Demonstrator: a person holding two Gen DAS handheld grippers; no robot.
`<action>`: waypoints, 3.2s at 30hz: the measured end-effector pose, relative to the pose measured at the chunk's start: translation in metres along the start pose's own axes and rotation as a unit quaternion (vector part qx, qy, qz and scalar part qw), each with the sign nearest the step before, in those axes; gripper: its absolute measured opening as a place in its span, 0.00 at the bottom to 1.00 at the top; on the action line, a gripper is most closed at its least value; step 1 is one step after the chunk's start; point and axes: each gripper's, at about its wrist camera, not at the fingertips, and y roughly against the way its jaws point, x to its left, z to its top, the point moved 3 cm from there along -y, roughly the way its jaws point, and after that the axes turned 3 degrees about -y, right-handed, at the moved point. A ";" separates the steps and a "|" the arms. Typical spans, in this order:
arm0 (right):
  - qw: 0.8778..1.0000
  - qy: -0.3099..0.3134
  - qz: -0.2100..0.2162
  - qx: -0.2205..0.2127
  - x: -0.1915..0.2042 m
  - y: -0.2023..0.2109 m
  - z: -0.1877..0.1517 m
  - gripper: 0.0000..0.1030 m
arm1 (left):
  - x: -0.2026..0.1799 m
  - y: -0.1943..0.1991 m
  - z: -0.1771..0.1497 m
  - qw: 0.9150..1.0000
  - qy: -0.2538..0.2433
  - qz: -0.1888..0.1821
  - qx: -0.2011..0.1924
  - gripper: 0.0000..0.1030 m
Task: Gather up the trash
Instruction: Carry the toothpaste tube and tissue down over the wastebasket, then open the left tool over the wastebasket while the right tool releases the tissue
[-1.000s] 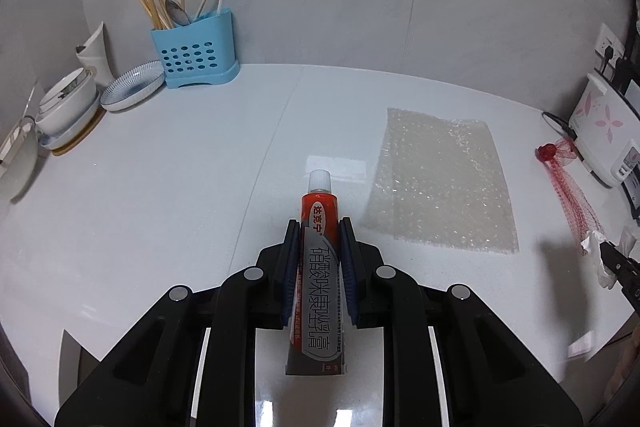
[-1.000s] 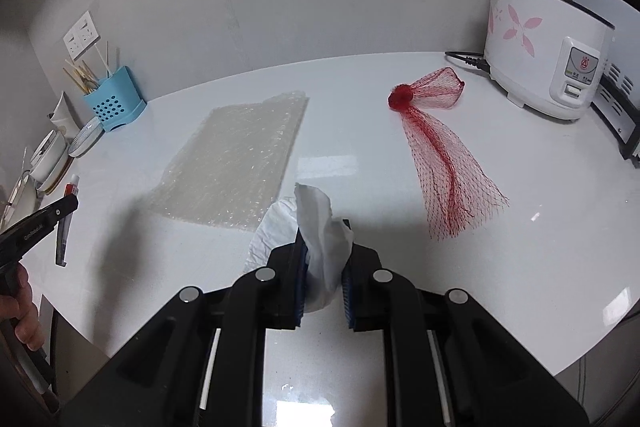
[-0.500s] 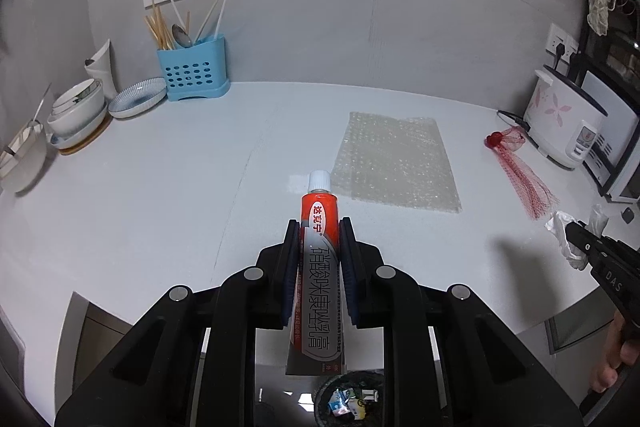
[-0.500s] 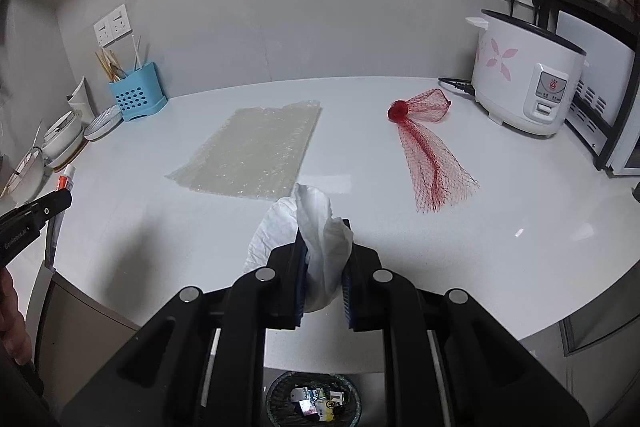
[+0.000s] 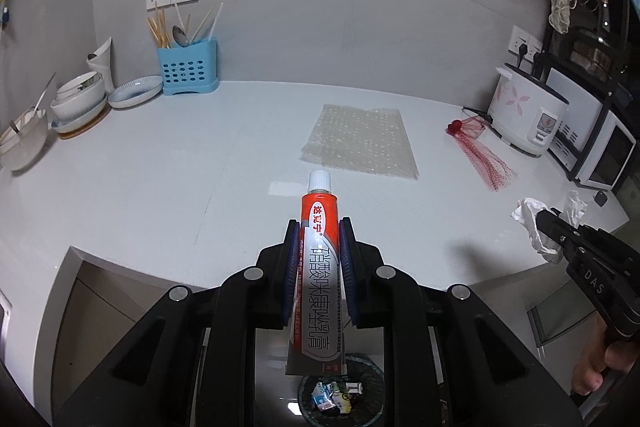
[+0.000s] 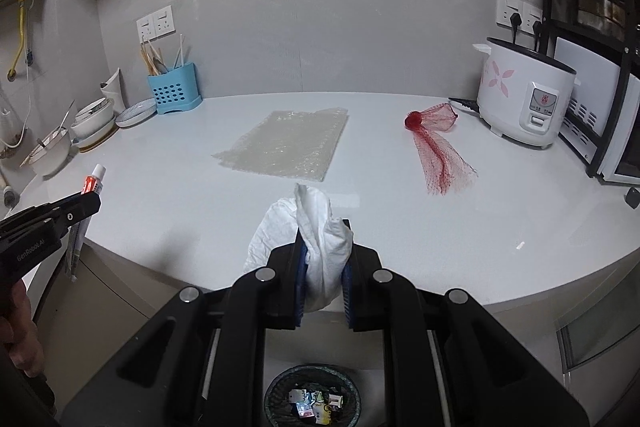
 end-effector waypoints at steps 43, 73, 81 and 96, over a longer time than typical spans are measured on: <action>0.999 0.019 -0.018 0.042 0.010 -0.068 -0.278 0.13 | -0.027 -0.085 -0.275 0.999 0.025 -0.015 0.040 0.19; 0.968 -0.032 -0.077 0.236 -0.029 -0.256 -0.419 0.13 | -0.030 -0.289 -0.434 0.971 0.043 -0.021 0.234 0.19; 0.967 -0.052 -0.077 0.239 -0.031 -0.261 -0.417 0.13 | -0.035 -0.293 -0.440 0.972 0.025 -0.041 0.229 0.19; 0.971 -0.041 -0.013 0.237 -0.029 -0.250 -0.412 0.14 | -0.029 -0.267 -0.420 0.978 0.006 -0.014 0.209 0.61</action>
